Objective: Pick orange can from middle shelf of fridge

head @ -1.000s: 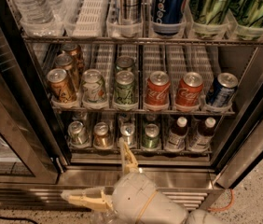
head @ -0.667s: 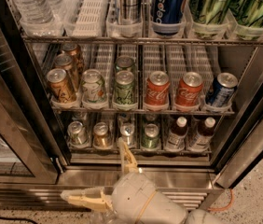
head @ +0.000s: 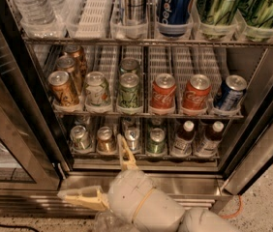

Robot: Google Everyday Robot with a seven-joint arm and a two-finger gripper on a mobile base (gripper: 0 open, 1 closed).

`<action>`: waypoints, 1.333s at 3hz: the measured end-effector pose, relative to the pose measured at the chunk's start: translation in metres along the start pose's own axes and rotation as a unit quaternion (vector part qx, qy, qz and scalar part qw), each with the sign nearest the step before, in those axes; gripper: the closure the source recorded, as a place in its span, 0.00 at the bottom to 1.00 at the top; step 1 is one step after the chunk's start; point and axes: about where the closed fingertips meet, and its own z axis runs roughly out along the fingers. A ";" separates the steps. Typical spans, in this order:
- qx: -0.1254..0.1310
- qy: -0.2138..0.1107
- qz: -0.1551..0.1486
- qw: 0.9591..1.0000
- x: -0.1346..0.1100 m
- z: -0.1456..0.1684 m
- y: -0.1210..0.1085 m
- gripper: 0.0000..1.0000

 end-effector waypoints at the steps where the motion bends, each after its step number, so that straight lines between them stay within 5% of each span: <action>1: -0.009 -0.002 0.000 1.000 -0.001 0.022 -0.012 0.00; 4: -0.003 -0.027 -0.027 0.999 -0.022 0.085 -0.039 0.00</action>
Offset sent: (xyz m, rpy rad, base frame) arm 0.0806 0.0288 0.0082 0.0175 -0.0371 0.0274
